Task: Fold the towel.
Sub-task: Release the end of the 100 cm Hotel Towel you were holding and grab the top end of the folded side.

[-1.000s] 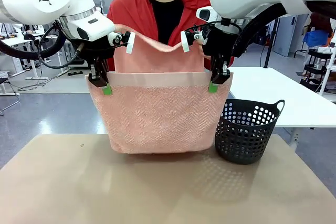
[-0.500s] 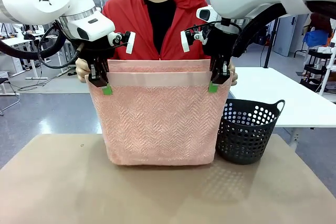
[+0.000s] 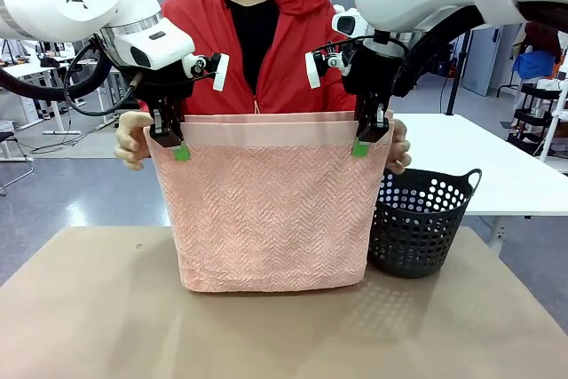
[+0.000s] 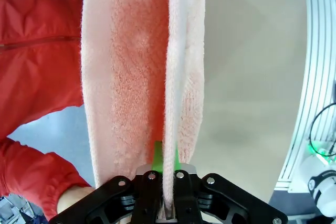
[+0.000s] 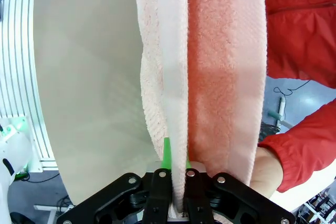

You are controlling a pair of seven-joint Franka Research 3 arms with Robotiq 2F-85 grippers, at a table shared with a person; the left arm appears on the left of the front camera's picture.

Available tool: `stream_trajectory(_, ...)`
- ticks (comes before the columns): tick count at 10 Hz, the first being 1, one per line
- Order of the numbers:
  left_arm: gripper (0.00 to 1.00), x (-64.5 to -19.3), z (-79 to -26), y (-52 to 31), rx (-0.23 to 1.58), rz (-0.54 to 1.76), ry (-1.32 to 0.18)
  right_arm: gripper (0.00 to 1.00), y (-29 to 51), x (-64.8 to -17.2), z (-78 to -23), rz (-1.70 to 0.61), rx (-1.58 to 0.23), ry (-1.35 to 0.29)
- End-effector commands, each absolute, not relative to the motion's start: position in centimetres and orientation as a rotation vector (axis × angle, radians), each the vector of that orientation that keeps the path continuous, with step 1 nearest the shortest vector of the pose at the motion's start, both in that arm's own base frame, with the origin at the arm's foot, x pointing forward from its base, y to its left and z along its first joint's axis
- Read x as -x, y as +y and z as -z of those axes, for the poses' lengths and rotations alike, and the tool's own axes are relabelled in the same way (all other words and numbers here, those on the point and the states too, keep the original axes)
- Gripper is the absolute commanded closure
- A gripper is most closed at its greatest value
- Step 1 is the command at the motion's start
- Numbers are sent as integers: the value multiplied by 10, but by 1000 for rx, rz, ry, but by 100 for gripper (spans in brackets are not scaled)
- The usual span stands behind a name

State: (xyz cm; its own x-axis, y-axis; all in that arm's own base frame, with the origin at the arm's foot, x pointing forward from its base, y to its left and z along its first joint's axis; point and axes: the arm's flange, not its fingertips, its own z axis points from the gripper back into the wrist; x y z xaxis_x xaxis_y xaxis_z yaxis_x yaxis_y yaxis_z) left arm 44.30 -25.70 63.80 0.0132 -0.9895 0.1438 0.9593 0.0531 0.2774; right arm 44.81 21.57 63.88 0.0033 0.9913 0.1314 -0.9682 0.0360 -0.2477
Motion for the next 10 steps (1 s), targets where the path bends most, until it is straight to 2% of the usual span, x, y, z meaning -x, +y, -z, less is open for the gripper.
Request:
stream_trajectory(1, 100, -444, -641, -256, -114, 1530, -338, 100, 213, -449, -639, -1541, 100, -297)
stream_trajectory(8, 100, -444, -641, -256, -114, 1530, -338, 100, 213, -449, -639, -1541, 100, -297)
stream_trajectory(9, 97, -443, -638, -257, -112, 1524, -333, 100, 213, -449, -639, -1541, 100, -297)
stream_trajectory(10, 62, -441, -640, -256, -120, 1541, -346, 77, 216, -448, -639, -1539, 95, -300)
